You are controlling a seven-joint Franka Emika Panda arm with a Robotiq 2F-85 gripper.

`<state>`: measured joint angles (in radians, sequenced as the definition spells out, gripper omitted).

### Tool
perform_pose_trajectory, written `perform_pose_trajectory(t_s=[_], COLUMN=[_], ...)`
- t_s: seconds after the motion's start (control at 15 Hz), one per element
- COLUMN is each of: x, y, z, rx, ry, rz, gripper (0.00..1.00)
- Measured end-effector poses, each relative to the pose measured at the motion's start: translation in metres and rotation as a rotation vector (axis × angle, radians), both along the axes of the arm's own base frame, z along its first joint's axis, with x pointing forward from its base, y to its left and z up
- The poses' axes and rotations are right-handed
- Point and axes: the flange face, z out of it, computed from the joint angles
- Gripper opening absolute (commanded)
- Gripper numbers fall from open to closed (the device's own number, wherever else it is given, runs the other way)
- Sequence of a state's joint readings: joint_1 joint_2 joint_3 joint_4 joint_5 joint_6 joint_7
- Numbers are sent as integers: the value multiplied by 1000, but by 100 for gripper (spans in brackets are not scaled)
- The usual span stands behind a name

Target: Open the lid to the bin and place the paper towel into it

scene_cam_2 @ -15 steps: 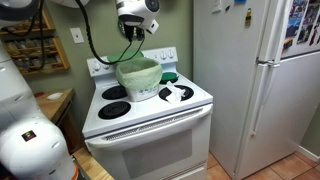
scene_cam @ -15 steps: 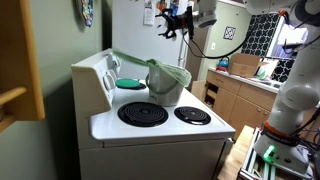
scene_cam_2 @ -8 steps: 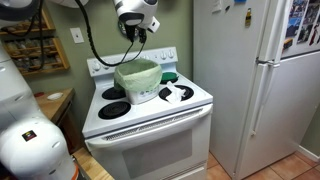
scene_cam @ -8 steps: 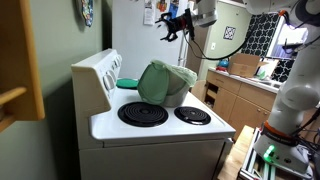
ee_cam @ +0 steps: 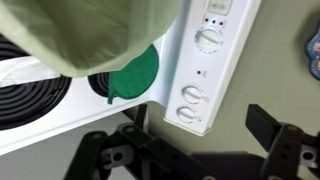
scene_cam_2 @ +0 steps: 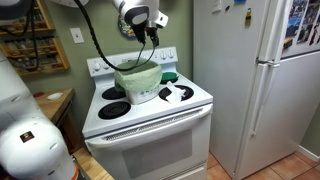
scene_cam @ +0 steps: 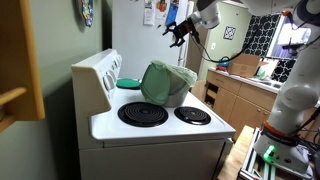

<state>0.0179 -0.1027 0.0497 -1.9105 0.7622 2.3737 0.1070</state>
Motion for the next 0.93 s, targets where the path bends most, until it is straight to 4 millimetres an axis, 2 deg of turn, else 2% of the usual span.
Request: perform_pose_trajectory(t_s=[0.27, 0.47, 0.8, 0.93], x=[-15, -30, -35, -31], y=[-36, -58, -60, -63], z=[-24, -40, -41, -51], rx=[-224, -303, -308, -312], ry=[72, 149, 156, 204], rz=[-24, -54, -57, -111], gripper=[100, 100, 100, 100])
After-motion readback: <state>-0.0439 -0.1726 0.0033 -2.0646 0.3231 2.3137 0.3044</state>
